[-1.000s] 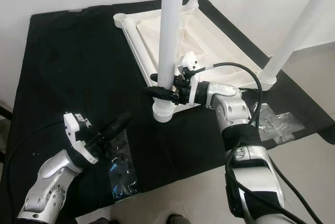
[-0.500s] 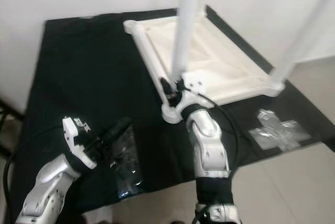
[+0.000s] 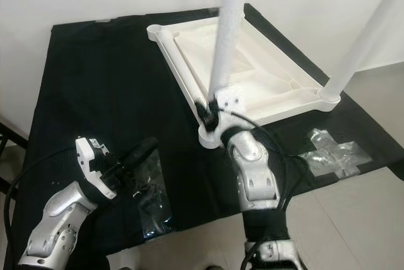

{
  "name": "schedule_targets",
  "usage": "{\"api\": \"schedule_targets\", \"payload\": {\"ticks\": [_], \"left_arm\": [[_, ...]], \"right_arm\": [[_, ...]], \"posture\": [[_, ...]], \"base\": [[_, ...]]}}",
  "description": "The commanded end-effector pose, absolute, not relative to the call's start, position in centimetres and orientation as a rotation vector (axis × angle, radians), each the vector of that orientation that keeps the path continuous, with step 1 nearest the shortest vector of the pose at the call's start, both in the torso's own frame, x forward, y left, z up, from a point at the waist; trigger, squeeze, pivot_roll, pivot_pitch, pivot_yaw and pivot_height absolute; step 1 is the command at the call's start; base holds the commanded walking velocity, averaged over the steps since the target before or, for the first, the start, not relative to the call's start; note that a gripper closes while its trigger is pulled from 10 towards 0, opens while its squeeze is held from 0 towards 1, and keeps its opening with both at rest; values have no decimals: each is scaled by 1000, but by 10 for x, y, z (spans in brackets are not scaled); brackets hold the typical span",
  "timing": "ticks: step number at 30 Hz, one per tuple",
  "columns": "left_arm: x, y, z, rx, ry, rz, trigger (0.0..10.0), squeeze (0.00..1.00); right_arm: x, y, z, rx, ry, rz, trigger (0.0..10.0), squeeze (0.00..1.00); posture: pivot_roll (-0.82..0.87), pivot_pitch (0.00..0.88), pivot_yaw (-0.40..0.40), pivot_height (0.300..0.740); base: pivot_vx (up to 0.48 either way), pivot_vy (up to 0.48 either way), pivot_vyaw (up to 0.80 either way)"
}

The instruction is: Building children table

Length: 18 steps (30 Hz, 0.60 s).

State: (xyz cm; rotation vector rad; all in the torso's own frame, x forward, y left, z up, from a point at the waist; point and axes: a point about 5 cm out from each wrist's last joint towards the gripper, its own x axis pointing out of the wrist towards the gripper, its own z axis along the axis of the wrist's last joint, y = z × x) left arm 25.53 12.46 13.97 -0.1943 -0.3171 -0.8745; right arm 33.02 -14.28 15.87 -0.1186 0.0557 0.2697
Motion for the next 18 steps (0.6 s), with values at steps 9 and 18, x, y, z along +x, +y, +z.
{"api": "schedule_targets", "payload": {"ticks": [9,18], "left_arm": [[254,121,138,-198,-318,-877,10000,0],[250,119,139,-167,-352,-856,10000,0]], "right_arm": [[351,-153,192,-119,-32,650,10000,0],[370,-171,199,-184,23,850,10000,0]], "posture": [[23,137,-21,740],[26,135,-29,740]], "base": [[0,0,0],[0,0,0]]}}
